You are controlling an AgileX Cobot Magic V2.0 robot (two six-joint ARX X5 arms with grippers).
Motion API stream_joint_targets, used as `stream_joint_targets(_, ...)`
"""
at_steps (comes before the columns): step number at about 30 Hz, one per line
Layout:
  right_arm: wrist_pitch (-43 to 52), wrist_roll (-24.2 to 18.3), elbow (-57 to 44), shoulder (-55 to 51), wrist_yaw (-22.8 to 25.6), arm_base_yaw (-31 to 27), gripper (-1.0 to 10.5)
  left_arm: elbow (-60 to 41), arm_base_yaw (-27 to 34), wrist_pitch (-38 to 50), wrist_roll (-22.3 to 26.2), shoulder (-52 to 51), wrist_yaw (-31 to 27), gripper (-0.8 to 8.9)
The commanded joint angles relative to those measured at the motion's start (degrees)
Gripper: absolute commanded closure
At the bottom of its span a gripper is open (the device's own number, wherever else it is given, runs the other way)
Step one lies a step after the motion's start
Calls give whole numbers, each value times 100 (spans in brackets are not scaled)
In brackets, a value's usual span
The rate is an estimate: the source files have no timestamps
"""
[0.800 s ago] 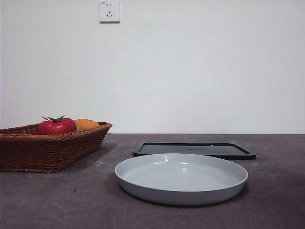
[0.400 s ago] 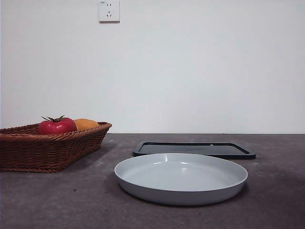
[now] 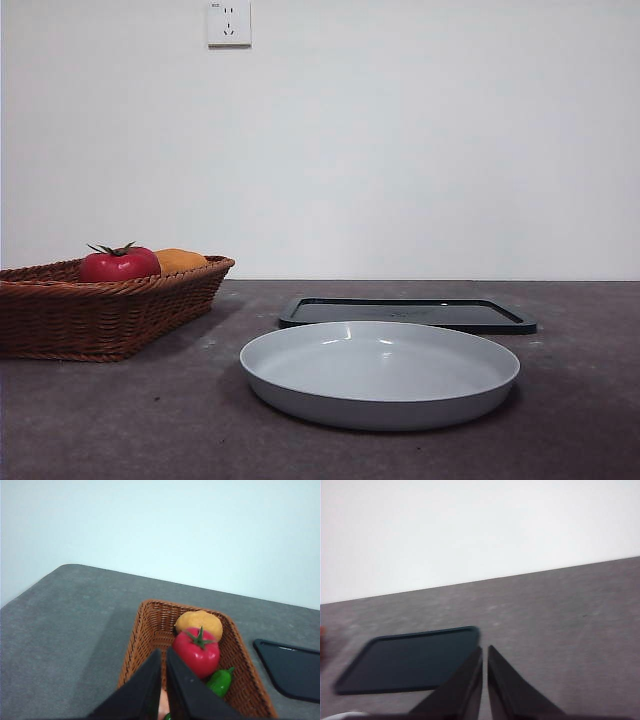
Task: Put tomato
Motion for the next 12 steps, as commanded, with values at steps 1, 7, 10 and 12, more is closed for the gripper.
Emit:
stream_joint_targets(1,-98,258,476,439,-367,13,938,529,-7,-76,-85,411,13,797)
stream_joint_targets(7,-584,256,1497,1587,-1257,13,938,1705,-37,-304,-85,1582,553,798)
stream_joint_targets(10,-796,238,2017,2153,-1679,42,938,2288,-42,-442,-87,2214,1021,798)
stream_joint_targets(12,-955,162,2365,2509,-1952,101,938,2658,-61,-603,-87,2614,1329,798)
